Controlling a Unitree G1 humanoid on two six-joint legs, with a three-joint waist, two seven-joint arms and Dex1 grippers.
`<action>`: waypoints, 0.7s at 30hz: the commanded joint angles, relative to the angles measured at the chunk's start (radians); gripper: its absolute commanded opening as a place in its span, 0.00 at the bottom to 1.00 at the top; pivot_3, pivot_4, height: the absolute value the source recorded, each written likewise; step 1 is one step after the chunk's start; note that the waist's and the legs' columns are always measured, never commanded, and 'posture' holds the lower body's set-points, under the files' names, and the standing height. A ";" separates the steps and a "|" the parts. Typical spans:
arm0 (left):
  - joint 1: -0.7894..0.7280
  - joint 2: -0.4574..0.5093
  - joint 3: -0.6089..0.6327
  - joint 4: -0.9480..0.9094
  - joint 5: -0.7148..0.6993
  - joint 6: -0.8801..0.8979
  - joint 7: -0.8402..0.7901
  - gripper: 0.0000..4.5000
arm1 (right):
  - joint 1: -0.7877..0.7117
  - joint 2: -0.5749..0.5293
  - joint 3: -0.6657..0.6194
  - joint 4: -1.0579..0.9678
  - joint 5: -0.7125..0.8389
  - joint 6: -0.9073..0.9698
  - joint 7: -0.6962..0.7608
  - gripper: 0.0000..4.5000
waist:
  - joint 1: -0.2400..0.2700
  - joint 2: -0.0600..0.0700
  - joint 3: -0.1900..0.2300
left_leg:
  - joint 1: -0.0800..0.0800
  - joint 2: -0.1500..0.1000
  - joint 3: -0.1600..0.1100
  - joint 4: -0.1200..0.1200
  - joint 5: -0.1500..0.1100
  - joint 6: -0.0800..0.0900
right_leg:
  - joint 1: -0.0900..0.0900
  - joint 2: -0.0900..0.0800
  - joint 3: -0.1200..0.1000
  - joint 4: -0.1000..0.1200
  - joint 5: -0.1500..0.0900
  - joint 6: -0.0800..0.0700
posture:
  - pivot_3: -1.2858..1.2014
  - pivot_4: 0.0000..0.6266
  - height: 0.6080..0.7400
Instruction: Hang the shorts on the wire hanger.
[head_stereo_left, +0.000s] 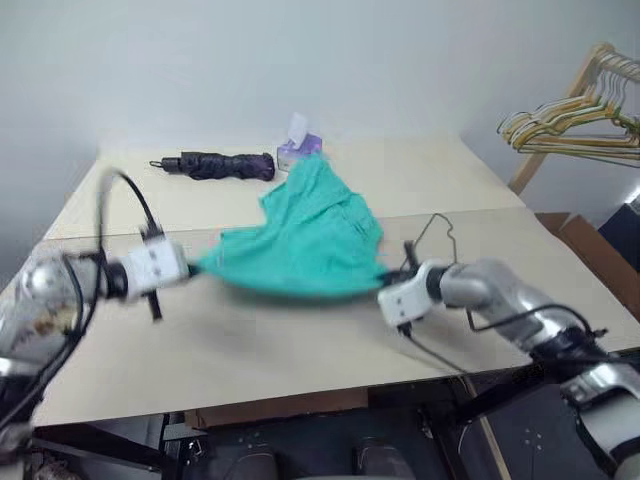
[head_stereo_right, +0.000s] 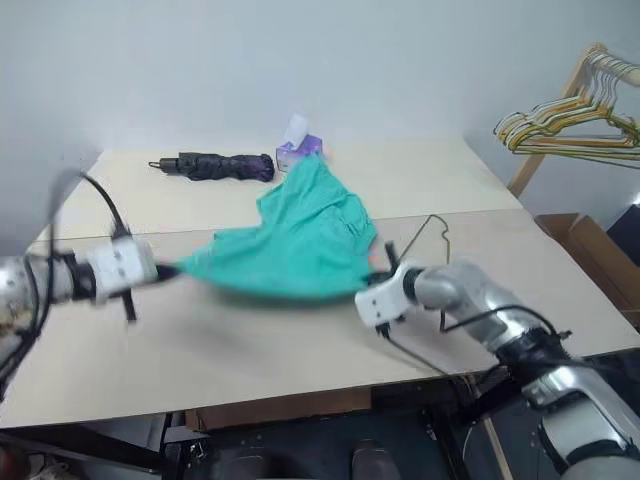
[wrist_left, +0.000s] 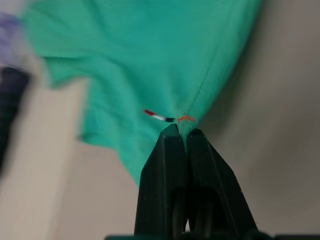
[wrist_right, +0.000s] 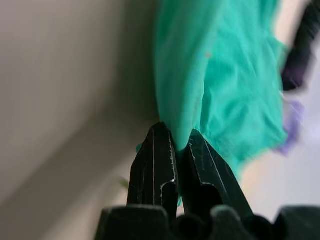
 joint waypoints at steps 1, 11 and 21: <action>0.088 0.085 0.039 -0.130 -0.001 0.035 -0.069 0.00 | 0.009 -0.031 -0.028 -0.081 0.045 -0.031 0.105 0.00 | 0.010 -0.001 0.000 | 0.000 0.000 0.000 0.000 0.000 0.000 | 0.000 0.001 0.000 0.000 0.000 0.000 | 0.56 0.00 1.00; 0.310 0.268 0.103 -0.278 0.044 0.164 -0.192 0.00 | 0.036 -0.049 -0.074 -0.110 0.053 -0.008 0.196 0.00 | 0.040 -0.001 0.000 | 0.000 0.001 0.002 0.000 -0.001 0.001 | 0.000 0.000 0.000 -0.001 -0.001 -0.001 | 0.56 0.00 1.00; 0.405 0.220 0.163 -0.389 0.025 0.273 -0.171 0.00 | 0.078 -0.057 -0.108 -0.203 0.107 0.060 0.276 0.21 | 0.049 -0.001 0.000 | 0.000 0.001 0.002 0.000 -0.001 0.001 | 0.000 0.001 0.000 -0.001 -0.001 -0.001 | 0.57 0.00 1.00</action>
